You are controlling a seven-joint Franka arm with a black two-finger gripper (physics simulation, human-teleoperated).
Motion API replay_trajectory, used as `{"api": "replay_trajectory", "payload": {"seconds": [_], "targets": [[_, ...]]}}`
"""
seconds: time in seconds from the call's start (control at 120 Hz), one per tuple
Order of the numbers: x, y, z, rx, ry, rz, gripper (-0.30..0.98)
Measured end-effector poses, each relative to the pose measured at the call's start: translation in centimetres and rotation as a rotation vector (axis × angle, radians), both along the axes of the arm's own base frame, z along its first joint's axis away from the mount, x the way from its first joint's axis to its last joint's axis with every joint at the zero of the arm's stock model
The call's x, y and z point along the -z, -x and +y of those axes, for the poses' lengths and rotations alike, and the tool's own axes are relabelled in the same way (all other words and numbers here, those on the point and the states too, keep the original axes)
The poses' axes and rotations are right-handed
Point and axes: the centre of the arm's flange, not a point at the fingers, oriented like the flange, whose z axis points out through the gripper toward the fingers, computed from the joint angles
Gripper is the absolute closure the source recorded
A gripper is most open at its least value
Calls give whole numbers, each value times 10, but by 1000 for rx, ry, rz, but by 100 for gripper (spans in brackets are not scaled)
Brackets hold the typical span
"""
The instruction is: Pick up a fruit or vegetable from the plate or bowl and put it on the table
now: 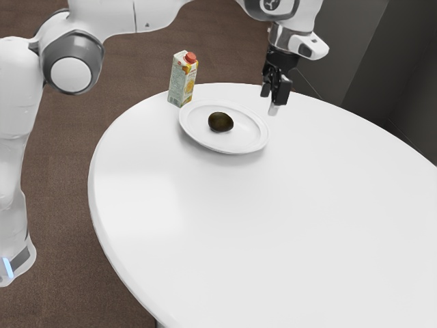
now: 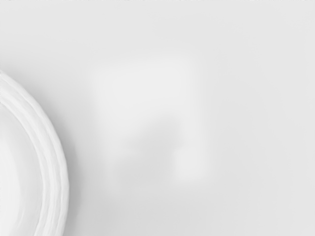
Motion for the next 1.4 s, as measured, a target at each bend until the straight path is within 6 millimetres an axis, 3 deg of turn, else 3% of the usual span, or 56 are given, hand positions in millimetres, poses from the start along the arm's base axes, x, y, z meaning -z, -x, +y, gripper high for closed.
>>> {"api": "replay_trajectory", "payload": {"seconds": [0.058,0.158,0.242,0.383,0.6,0.7,0.783,1.0,1.183,1.4], "targets": [[-2,0,12,-20,-2,-5,1],[-12,9,59,-97,-3,-18,1],[-16,13,71,-118,-21,-18,1],[-6,21,120,-201,-44,24,1],[69,15,158,-181,-66,99,1],[109,17,191,-192,-49,114,1],[137,16,205,-185,-29,107,1],[172,0,231,-141,-37,40,1],[198,-16,240,-83,-61,6,1],[216,-22,255,-47,-68,-12,1]]}}
